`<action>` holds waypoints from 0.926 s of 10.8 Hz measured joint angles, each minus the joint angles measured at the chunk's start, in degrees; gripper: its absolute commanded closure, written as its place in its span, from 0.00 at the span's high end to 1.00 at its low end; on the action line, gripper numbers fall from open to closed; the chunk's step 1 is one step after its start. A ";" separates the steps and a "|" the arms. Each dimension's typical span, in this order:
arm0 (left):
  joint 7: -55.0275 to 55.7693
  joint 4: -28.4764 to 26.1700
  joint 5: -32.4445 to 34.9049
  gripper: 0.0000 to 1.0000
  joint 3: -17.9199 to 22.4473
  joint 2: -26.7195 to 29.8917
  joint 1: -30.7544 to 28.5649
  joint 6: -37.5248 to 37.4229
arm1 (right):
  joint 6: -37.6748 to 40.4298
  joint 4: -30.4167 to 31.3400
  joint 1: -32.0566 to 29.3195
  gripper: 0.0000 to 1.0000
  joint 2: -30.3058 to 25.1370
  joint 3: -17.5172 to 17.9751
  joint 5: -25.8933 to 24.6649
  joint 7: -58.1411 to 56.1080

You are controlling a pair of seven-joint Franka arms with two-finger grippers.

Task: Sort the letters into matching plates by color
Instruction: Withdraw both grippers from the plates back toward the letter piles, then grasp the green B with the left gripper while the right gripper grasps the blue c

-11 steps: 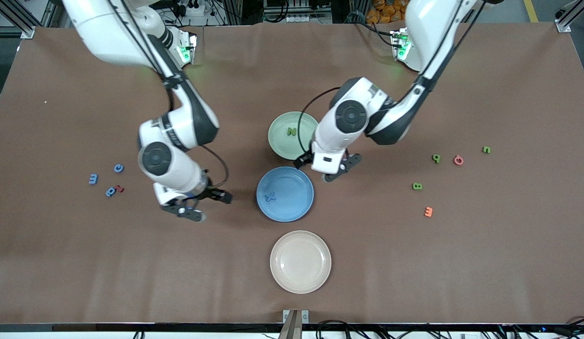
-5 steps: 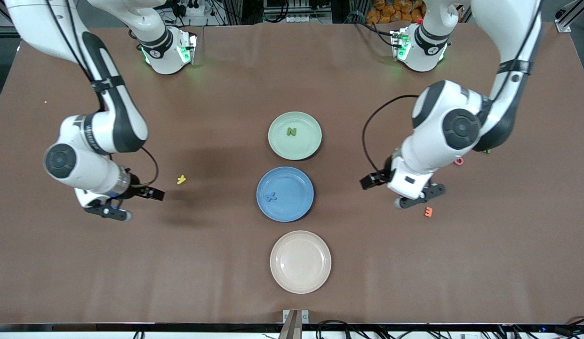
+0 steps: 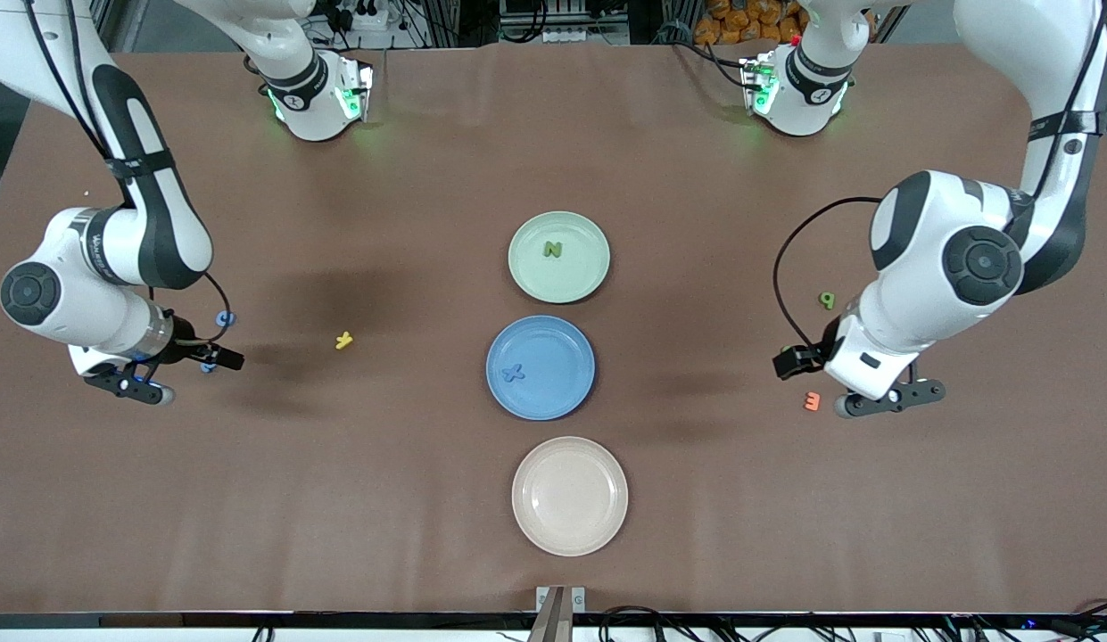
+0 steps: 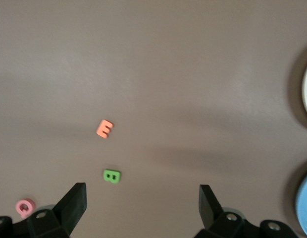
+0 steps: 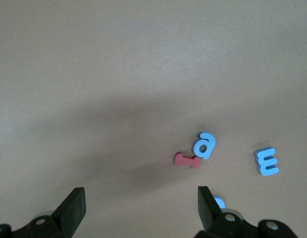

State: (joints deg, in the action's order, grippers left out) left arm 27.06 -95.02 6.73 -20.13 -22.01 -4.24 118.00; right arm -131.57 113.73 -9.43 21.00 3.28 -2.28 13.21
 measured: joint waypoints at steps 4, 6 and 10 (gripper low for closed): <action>-5.86 -5.49 0.41 1.00 -0.27 0.16 -5.05 6.11 | -10.17 8.52 -2.73 1.00 -0.05 0.03 -0.13 -1.41; -5.87 -8.95 0.40 1.00 -0.56 0.18 -4.94 7.30 | -12.01 11.52 -3.88 1.00 -0.67 0.03 -0.16 -3.19; -5.87 -20.53 0.10 1.00 -0.46 0.24 -5.01 20.05 | -14.43 15.91 -5.68 1.00 -2.90 0.05 -0.18 -6.20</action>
State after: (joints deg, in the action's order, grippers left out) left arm 21.19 -115.56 6.83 -20.58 -21.77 -9.25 138.05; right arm -146.00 129.64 -15.11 18.09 3.33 -2.45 7.00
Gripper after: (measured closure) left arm 0.000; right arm 0.000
